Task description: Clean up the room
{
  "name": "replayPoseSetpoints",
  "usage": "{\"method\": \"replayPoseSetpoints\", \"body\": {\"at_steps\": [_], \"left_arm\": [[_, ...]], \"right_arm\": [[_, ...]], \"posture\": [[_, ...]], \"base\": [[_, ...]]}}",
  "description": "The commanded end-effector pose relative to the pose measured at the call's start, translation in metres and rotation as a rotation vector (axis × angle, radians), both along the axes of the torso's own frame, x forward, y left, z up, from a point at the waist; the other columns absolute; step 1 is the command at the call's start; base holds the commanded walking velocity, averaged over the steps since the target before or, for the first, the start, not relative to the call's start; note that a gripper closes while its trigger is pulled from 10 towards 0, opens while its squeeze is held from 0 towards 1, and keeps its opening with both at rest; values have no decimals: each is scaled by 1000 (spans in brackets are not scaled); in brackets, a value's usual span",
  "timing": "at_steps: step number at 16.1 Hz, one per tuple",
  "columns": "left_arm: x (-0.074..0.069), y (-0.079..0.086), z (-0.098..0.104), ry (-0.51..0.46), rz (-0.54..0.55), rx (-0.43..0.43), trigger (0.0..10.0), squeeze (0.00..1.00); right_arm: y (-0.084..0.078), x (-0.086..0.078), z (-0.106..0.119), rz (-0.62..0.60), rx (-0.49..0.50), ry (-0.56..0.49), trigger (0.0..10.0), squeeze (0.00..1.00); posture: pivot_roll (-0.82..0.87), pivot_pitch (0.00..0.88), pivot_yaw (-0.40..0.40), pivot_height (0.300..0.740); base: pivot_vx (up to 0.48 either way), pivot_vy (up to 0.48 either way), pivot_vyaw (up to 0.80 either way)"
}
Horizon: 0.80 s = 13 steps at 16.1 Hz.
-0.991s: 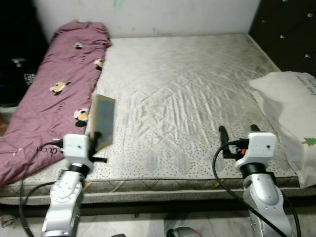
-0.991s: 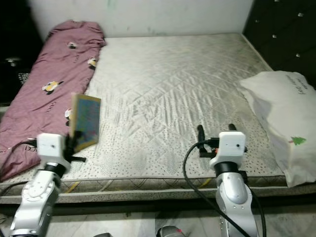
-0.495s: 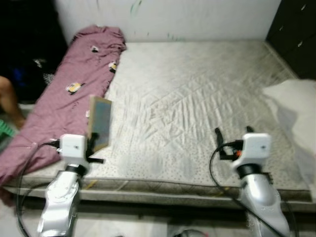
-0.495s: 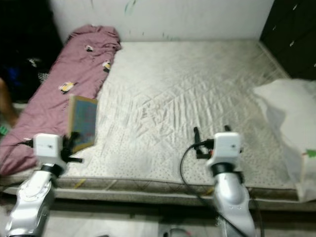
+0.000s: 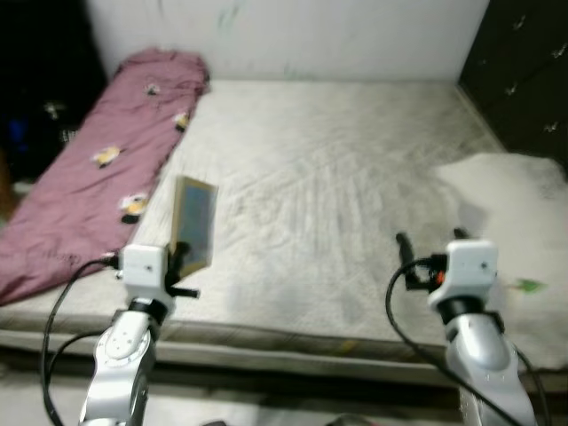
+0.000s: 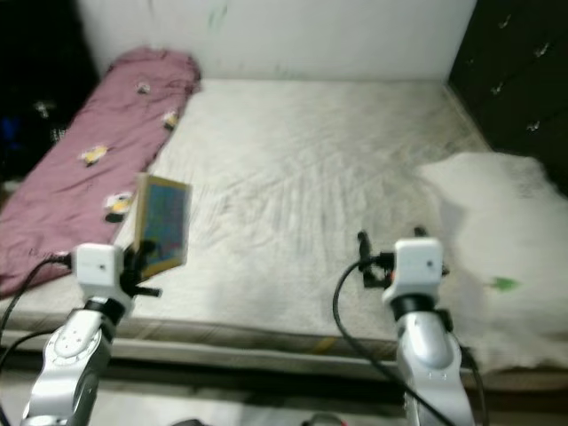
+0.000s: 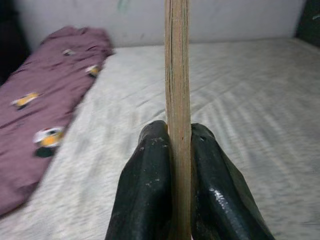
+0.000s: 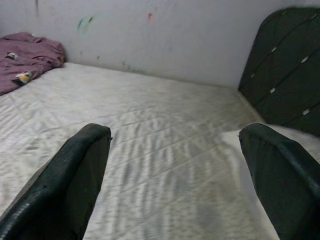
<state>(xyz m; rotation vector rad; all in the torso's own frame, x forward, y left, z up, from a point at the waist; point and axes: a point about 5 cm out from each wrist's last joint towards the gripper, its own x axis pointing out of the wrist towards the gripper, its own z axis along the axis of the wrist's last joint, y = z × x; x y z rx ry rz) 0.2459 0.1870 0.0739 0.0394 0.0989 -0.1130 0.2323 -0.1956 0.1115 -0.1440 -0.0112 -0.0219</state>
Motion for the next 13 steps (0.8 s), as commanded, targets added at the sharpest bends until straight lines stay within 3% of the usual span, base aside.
{"method": "replayPoseSetpoints", "body": {"at_steps": [1, 4, 13], "left_arm": [[1, 9, 11, -46, 27, 17, 10000, 0], [2, 7, 10, -45, 22, 15, 10000, 0], [1, 1, 14, -70, -41, -37, 10000, 0]], "right_arm": [[7, 0, 0, 23, 8, 1, 10000, 0], [6, -1, 0, 18, 9, 3, 10000, 0], [5, -1, 0, 15, 4, 11, 10000, 0]], "posture": [[-107, 0, 51, 740], [-111, 0, 51, 740], [-114, 0, 48, 740]], "base": [[0, -450, 0], [0, -425, 0], [0, 0, 0]]}}
